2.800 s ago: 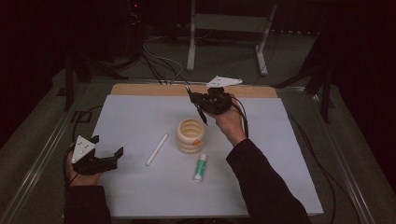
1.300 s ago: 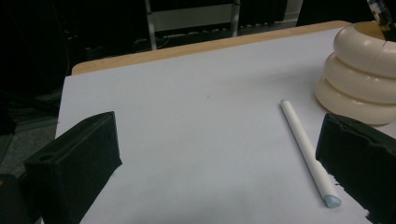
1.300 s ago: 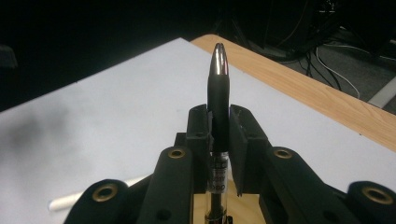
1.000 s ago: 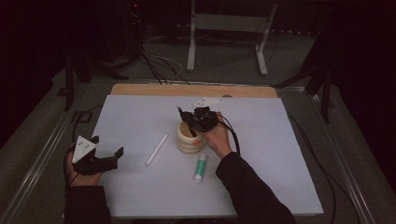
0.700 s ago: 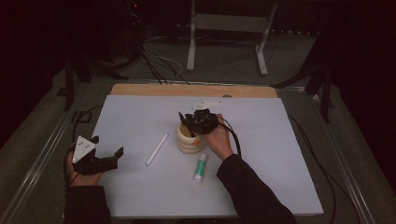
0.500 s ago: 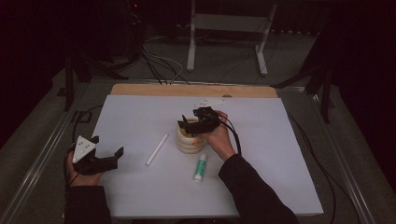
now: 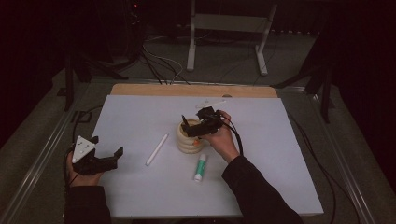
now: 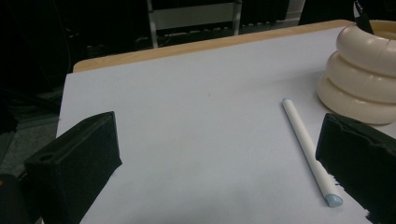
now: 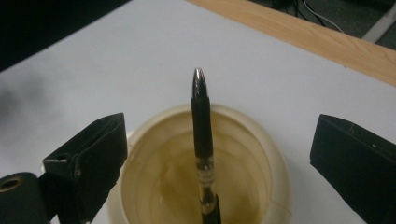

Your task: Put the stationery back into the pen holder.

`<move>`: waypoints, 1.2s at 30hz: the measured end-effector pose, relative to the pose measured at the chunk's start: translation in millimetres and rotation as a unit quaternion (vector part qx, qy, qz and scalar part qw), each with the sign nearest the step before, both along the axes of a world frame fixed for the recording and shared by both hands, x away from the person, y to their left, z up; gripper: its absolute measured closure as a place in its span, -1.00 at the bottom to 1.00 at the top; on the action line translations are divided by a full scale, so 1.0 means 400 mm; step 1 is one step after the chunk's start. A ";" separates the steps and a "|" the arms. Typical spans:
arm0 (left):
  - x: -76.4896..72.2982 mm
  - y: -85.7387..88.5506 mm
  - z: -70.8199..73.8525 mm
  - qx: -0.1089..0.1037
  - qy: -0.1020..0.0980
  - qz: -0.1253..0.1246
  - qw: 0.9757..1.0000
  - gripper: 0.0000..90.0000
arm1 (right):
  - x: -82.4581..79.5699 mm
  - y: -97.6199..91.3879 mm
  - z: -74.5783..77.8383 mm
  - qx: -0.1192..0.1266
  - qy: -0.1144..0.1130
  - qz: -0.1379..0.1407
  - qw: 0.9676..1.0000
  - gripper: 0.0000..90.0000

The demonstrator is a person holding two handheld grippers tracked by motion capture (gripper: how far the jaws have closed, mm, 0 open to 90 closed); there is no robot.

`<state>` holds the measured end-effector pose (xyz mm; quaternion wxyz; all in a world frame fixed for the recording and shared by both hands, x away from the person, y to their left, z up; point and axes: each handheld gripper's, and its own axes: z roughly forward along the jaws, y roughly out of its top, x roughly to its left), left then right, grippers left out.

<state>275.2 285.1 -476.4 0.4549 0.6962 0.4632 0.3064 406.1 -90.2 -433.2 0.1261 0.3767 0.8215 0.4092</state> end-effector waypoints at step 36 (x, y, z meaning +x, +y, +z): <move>0.000 -0.004 -0.003 -0.002 0.007 0.003 1.000 -1.00 | -0.077 -0.097 -0.001 -0.031 0.045 -0.007 0.998 -0.97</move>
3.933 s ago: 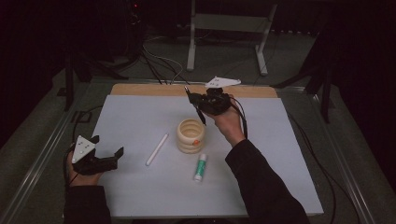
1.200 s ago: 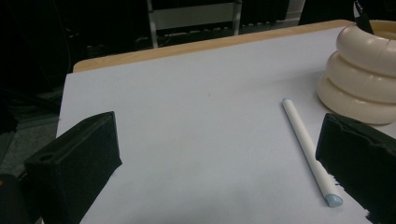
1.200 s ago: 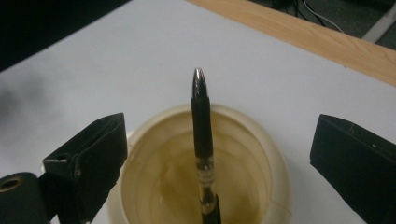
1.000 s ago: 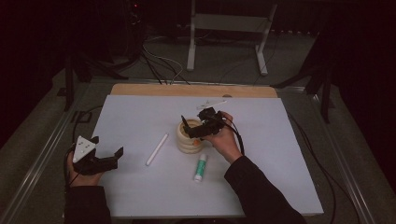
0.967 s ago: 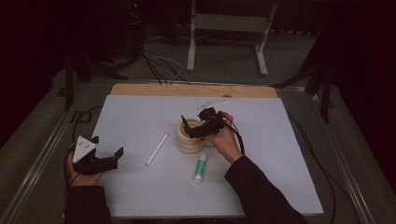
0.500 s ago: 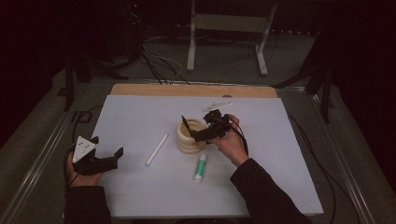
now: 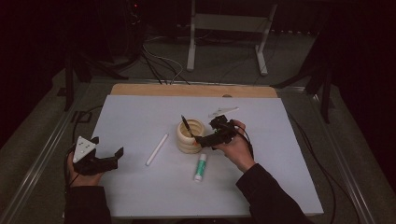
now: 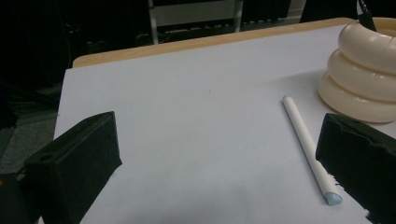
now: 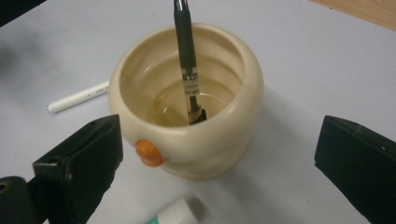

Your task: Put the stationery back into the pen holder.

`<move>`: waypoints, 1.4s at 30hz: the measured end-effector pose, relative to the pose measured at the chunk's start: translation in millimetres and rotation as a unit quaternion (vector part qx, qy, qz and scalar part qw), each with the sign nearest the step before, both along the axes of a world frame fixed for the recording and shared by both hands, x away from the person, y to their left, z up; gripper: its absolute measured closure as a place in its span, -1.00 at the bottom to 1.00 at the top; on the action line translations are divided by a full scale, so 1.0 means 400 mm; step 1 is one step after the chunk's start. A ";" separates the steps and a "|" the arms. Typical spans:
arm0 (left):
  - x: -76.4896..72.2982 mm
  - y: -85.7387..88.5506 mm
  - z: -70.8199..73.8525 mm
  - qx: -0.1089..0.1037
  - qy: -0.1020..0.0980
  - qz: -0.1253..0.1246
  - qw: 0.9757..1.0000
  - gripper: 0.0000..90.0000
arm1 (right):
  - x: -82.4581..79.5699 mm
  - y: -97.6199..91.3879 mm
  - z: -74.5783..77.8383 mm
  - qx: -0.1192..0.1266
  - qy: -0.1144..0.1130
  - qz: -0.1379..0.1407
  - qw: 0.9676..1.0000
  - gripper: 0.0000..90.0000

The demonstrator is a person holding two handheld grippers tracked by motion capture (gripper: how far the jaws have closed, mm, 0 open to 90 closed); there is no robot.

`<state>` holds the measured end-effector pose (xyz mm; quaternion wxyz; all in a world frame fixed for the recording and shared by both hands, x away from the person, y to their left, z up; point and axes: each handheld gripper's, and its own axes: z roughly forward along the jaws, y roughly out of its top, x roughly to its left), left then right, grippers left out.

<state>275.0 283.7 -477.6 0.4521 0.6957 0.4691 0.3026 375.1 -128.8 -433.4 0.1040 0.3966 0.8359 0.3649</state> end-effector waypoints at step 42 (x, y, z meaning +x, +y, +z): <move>-0.001 0.002 -0.002 -0.001 0.000 0.002 1.000 -1.00 | -0.101 0.018 -0.100 -0.048 0.051 -0.011 0.997 -0.90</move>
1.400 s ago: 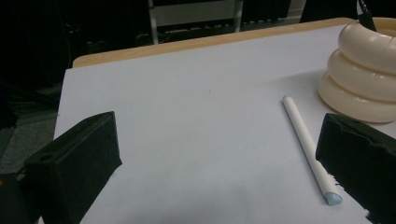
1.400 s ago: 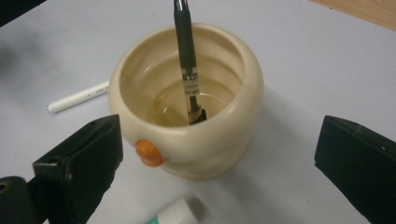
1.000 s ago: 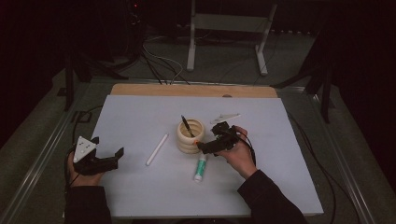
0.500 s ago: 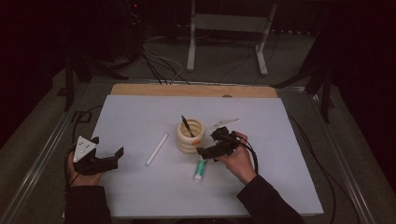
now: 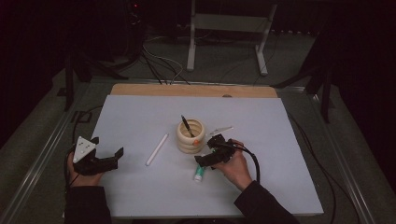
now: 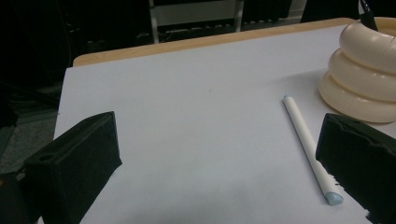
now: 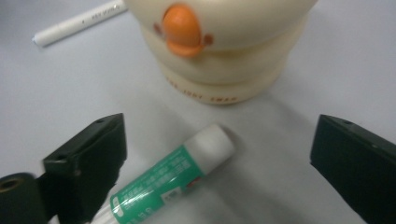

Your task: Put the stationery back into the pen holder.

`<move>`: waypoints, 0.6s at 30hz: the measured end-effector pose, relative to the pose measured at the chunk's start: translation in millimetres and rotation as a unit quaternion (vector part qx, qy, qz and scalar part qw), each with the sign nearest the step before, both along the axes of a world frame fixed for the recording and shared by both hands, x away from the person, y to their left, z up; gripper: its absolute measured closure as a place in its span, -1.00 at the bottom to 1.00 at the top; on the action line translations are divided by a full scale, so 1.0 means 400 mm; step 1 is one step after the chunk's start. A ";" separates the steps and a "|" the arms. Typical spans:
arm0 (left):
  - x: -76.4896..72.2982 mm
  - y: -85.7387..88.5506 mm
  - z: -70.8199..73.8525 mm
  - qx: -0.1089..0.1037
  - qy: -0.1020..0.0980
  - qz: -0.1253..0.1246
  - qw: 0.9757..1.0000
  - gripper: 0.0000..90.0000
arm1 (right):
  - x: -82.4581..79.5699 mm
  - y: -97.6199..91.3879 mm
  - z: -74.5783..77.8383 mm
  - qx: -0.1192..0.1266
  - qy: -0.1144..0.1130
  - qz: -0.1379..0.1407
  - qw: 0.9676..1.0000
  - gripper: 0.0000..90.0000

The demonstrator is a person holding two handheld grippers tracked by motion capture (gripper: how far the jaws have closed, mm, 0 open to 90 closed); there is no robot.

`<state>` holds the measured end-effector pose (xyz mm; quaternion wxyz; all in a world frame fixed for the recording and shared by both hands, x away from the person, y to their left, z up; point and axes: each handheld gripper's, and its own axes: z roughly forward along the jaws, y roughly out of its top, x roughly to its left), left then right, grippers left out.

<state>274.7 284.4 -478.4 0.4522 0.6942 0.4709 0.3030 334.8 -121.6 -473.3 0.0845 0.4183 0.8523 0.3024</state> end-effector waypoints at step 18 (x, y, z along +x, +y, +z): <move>0.000 -0.002 -0.001 0.000 0.001 -0.001 1.000 -1.00 | -0.012 0.020 -0.064 -0.073 0.046 -0.004 0.996 0.23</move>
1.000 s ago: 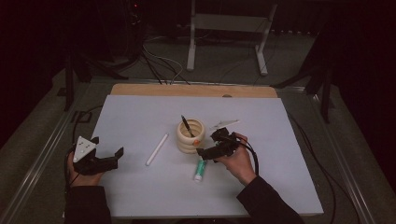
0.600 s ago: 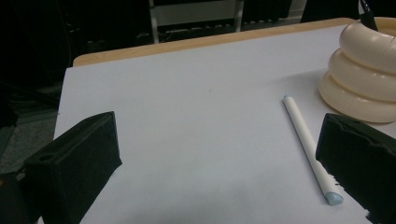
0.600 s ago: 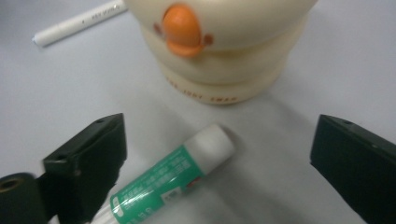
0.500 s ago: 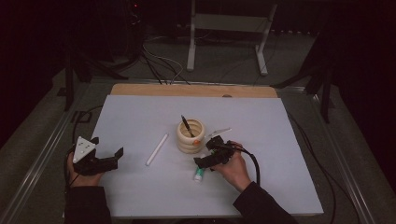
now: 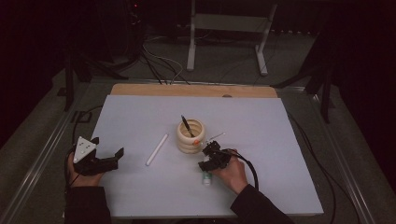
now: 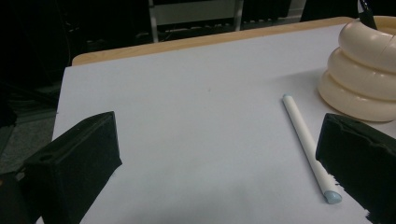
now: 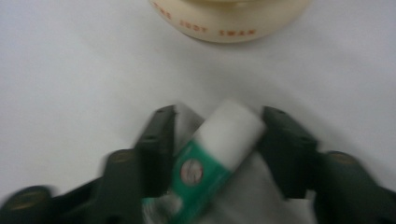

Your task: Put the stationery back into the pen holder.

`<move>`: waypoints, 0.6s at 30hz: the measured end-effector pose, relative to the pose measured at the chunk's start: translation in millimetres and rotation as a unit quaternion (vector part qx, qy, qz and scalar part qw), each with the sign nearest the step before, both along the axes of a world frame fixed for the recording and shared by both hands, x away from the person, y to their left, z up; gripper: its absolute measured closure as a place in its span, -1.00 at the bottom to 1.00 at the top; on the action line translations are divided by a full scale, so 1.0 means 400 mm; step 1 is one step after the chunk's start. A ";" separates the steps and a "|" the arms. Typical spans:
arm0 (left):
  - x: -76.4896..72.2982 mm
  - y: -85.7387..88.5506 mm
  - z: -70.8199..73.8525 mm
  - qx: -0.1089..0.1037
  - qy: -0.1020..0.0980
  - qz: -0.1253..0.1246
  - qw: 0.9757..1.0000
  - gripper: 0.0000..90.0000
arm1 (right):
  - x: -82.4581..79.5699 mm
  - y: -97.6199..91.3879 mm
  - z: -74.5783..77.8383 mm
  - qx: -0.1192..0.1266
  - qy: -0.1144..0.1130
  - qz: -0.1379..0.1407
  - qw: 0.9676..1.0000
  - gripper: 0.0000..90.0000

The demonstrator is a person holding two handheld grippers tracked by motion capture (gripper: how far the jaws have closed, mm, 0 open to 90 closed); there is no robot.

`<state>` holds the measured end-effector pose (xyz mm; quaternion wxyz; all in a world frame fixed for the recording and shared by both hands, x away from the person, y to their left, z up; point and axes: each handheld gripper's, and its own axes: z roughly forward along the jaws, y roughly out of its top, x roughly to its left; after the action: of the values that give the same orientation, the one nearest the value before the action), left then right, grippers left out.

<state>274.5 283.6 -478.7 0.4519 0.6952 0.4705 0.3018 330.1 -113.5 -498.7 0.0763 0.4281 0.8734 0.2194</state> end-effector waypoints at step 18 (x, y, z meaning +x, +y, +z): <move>0.000 -0.003 -0.001 0.001 0.003 -0.001 1.000 -1.00 | 0.001 -0.020 0.007 -0.028 0.011 0.027 0.999 0.40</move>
<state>274.6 282.5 -479.1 0.4502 0.6972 0.4703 0.3000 330.6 -121.4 -495.7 0.0729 0.4041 0.8914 0.1919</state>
